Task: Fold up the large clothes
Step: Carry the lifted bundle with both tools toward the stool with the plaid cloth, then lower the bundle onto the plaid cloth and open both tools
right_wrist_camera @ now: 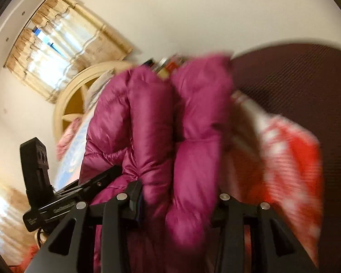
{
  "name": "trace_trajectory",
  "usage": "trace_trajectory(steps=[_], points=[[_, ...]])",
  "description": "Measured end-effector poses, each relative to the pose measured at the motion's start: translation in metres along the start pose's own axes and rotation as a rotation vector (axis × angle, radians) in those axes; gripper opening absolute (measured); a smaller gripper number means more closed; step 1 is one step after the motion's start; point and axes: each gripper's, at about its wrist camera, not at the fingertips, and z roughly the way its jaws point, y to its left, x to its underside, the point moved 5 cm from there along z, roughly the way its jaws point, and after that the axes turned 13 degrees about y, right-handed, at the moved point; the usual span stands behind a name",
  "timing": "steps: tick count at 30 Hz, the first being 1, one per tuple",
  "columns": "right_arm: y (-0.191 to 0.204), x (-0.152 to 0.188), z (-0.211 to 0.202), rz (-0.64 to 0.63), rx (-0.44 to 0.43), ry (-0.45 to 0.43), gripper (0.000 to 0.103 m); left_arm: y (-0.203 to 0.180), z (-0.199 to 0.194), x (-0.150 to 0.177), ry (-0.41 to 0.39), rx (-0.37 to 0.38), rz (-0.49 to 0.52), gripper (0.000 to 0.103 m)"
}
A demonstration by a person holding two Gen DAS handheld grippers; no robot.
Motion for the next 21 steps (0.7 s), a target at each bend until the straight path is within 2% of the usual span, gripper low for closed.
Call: trace_trajectory(steps=[5, 7, 10, 11, 12, 14, 17, 21], points=[[0.048, 0.026, -0.069, -0.181, 0.274, -0.159, 0.040, -0.007, -0.005, 0.006, -0.016, -0.048, 0.011, 0.100], [0.069, 0.036, -0.086, -0.242, 0.334, -0.215, 0.040, -0.009, -0.007, 0.008, -0.020, -0.062, 0.014, 0.100], [0.086, 0.055, -0.084, -0.293, 0.281, -0.195, 0.039, -0.013, -0.011, 0.010, -0.027, -0.085, 0.017, 0.100], [0.089, 0.059, -0.078, -0.301, 0.263, -0.172, 0.034, -0.015, -0.015, 0.012, -0.031, -0.090, 0.023, 0.100], [0.092, 0.063, -0.068, -0.313, 0.263, -0.147, 0.028, -0.016, -0.019, 0.015, -0.033, -0.093, 0.029, 0.100], [0.088, 0.066, -0.048, -0.318, 0.295, -0.098, 0.026, -0.018, -0.030, 0.023, -0.042, -0.088, 0.039, 0.099], [0.069, 0.069, -0.028, -0.246, 0.277, -0.036, 0.025, -0.021, -0.047, 0.033, -0.064, -0.078, 0.058, 0.099], [0.046, 0.070, 0.002, -0.141, 0.226, 0.021, 0.023, -0.030, -0.066, 0.051, -0.113, -0.112, 0.130, 0.099]])
